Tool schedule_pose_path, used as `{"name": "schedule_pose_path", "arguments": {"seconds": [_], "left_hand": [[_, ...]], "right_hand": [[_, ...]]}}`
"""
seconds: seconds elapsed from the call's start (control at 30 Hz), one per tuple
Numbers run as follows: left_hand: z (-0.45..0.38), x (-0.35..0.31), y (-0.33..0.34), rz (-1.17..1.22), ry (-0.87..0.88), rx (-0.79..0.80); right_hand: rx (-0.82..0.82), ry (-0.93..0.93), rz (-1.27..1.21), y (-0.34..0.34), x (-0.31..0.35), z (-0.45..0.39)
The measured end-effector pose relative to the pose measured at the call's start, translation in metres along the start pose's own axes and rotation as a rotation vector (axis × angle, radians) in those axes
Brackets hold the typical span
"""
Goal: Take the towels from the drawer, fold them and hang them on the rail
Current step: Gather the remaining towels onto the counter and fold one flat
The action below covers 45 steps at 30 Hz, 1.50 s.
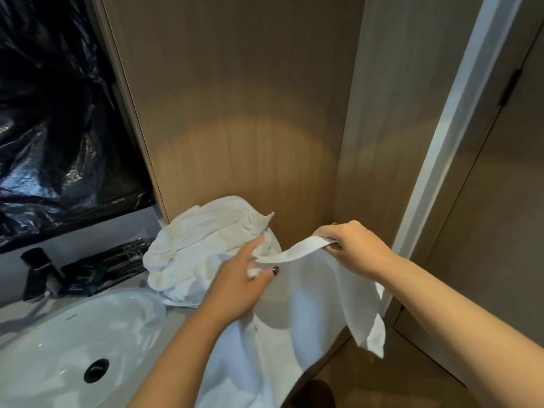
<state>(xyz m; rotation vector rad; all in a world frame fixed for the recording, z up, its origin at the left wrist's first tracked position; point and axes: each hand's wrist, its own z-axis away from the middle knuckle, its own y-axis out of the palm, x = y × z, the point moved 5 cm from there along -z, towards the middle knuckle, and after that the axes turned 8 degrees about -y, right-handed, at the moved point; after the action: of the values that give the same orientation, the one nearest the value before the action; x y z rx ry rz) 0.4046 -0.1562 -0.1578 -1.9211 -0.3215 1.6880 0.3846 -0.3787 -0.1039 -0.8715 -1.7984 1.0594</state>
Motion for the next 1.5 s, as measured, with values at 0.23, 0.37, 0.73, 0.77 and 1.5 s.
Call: {"name": "schedule_pose_path", "arguments": {"seconds": [0.23,0.37,0.73,0.77,1.5], "left_hand": [[0.000,-0.003,0.038,-0.149,0.013,-0.030],[-0.003,0.013,0.029,-0.099,-0.092,-0.145],[0.003,0.036,0.022,0.434,-0.432,-0.263],[0.004,0.035,0.021,0.479,-0.441,-0.270],[0.035,-0.019,0.009,0.701,-0.145,0.013]], "right_hand": [[0.127,-0.081,0.009,0.005,0.027,-0.013],[0.191,0.051,-0.103,0.008,0.006,-0.004],[-0.069,0.288,-0.658,0.006,-0.022,0.028],[-0.070,0.316,-0.741,0.008,-0.019,0.030],[-0.162,-0.103,-0.519,0.009,0.069,0.023]]}}
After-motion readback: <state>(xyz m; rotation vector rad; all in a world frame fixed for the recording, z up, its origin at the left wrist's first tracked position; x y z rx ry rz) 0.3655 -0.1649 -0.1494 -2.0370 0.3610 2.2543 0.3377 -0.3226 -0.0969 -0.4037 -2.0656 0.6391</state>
